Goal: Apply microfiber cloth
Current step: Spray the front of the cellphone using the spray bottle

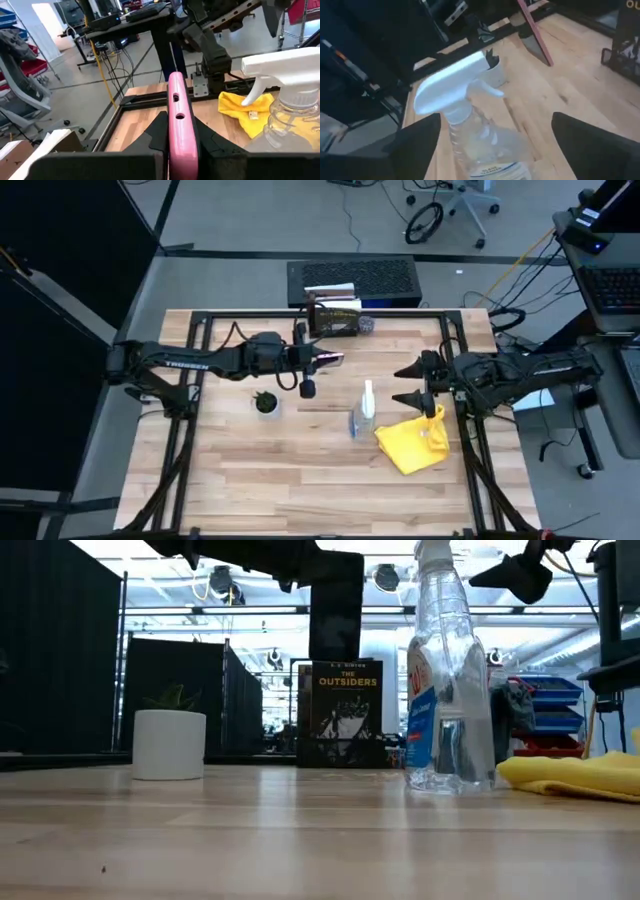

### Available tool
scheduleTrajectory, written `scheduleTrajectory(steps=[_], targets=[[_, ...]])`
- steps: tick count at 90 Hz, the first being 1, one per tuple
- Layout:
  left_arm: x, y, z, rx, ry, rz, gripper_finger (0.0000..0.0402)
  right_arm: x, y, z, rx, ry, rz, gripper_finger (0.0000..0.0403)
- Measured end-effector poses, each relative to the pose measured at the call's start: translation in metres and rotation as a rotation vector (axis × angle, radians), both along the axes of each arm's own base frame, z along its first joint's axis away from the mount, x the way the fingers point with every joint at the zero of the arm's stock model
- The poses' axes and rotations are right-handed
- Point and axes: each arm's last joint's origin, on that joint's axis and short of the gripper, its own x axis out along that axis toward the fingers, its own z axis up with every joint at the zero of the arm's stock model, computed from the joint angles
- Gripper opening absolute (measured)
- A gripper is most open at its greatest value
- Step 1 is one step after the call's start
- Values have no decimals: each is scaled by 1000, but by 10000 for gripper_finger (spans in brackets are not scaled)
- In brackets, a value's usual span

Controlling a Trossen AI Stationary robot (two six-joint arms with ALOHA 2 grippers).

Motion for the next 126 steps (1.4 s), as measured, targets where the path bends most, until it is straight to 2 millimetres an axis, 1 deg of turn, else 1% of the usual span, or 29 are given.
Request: scheduleTrajectory(steps=[9,18,25,35,45,53,65,76,83,94,109,126], targets=[[0,0,0,0,-1,0,18,4,1,1,-1,-22,4,360],[0,0,0,0,0,0,18,6,6,-3,-93,15,81,360],[0,0,0,-1,0,0,18,9,12,-11,-203,25,124,359],[0,0,0,-1,2,-1,18,16,20,-31,-340,-19,163,359],[0,0,0,-1,0,-3,18,20,23,-46,-400,-112,155,359],[0,1,1,0,-9,-2,18,21,21,-55,-435,-141,118,359],[0,5,2,0,-30,7,18,23,20,-53,-468,-215,101,359],[3,8,2,-13,-64,-11,18,29,21,-55,-478,-221,113,359],[9,12,0,-19,-111,-38,18,33,23,-57,-475,-220,134,359],[17,20,-10,-25,-81,-26,18,41,25,-62,-481,-205,141,359],[32,30,-7,-27,-86,-40,18,45,24,-64,-496,-210,125,359],[49,33,-5,-26,-96,-58,18,46,25,-63,-501,-221,124,359]])
